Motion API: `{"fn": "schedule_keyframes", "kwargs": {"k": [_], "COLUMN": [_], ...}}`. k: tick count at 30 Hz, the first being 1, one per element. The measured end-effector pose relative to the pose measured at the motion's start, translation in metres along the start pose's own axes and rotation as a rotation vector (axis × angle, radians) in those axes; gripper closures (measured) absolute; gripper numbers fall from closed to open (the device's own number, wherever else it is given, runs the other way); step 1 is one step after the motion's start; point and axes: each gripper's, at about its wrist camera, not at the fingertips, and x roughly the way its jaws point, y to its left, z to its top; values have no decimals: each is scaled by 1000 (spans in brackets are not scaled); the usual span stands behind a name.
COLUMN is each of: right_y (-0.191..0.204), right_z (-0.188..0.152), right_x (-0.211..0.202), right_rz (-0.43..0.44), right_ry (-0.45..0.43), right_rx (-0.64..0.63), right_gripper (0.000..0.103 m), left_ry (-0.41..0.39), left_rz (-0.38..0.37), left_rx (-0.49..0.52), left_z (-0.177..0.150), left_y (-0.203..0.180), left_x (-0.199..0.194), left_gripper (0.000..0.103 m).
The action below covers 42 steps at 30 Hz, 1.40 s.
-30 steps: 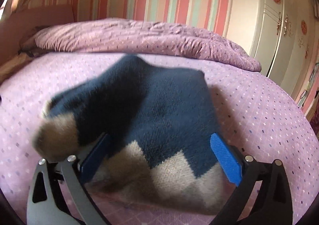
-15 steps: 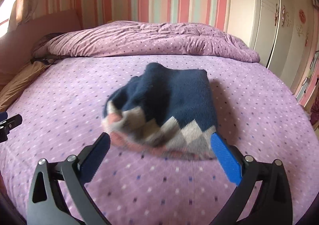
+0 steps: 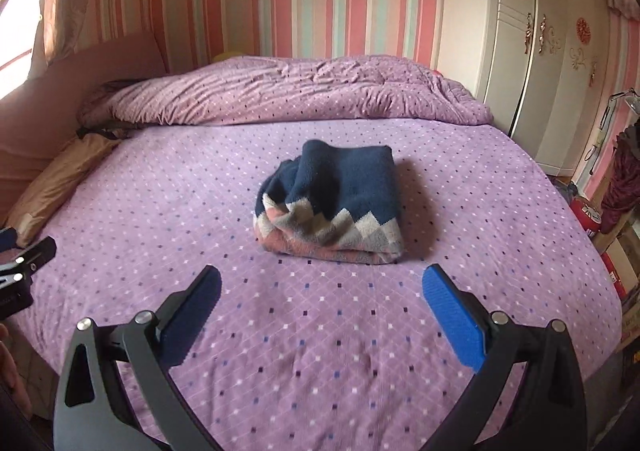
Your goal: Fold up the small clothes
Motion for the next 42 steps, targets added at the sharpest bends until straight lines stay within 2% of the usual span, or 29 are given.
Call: {"fn": "schedule_keyframes", "kwargs": {"k": [7,13,20,22,25,30,42], "right_y": [1,0,-4,-4,-3,-5,-5], "right_z": [19,30,36,36,36,35,34], "right_x": [-56,-84,-98,-100,-102,-98,-97], "right_rz": [-10,-29,-43,-42,-58,-78,-89], "right_ry": [-38,-65,-84,-86,-89,-83,-83], "right_rx": [10,4,7,9,2,1,-12], "right_gripper": [2,2,2,2,2,2,2], "left_ry": [13,-39,-33,-47,-36,-48,-52], "left_rz": [34,104,-28,-36,-101,-73,-70], "left_rx": [-37,-5,4,-15,-61,-67,-36], "left_z": [8,18,26,26,27,26,28], "left_y": [7,3,3,5,13,15,7], "left_x": [-37,-69,-95,-100,-103,-106,-109], "left_gripper": [3,3,3,3,3,3,3]}}
